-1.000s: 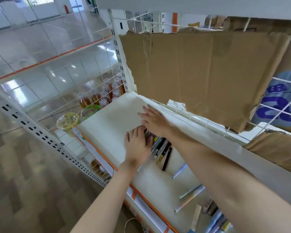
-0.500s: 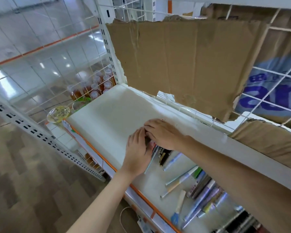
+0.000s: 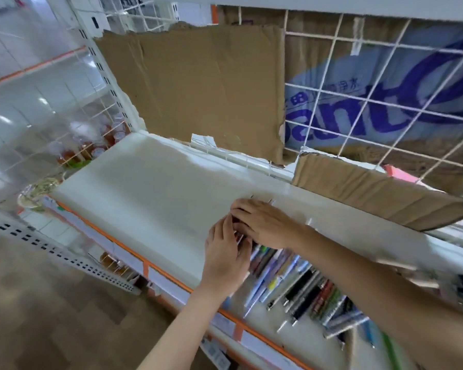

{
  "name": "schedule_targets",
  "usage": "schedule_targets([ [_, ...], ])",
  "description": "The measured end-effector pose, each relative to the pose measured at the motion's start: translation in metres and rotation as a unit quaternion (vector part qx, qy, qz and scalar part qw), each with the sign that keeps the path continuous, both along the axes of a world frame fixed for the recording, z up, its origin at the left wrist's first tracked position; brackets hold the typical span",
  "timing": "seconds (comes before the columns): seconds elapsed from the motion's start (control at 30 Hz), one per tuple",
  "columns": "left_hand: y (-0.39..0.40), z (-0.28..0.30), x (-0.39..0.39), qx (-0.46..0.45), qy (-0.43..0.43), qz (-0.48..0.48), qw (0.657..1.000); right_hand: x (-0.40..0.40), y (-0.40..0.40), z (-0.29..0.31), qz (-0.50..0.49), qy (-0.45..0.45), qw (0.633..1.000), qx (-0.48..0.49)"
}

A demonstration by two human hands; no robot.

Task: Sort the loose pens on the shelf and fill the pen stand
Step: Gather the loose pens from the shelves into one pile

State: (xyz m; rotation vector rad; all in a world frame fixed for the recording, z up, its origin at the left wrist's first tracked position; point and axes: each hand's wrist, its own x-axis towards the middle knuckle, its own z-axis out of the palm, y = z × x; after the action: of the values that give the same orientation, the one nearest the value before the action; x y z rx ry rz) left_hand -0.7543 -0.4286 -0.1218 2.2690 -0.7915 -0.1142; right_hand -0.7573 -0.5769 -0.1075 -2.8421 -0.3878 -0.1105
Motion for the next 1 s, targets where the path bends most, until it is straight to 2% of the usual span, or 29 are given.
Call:
schedule_targets([
  [0.13,-0.013,0.000,-0.032,-0.001,-0.001,-0.008,1.000,-0.032,-0.014,-0.002,-0.004,-0.037,0.999,-0.038],
  [0.3,-0.031,0.001,-0.073,0.030,-0.017,0.017,0.999,-0.067,-0.030,0.005,-0.034,0.036,0.998,-0.040],
  [0.43,-0.045,0.002,-0.101,0.036,-0.016,0.037,0.999,-0.090,-0.042,0.000,-0.051,0.037,0.997,-0.042],
  [0.67,-0.067,0.002,-0.141,0.036,-0.032,0.049,0.998,-0.129,-0.061,0.001,-0.037,-0.028,0.999,-0.028],
  [1.0,-0.097,0.000,-0.189,0.032,-0.010,0.072,0.997,-0.172,-0.087,0.010,-0.036,-0.010,0.997,-0.069],
])
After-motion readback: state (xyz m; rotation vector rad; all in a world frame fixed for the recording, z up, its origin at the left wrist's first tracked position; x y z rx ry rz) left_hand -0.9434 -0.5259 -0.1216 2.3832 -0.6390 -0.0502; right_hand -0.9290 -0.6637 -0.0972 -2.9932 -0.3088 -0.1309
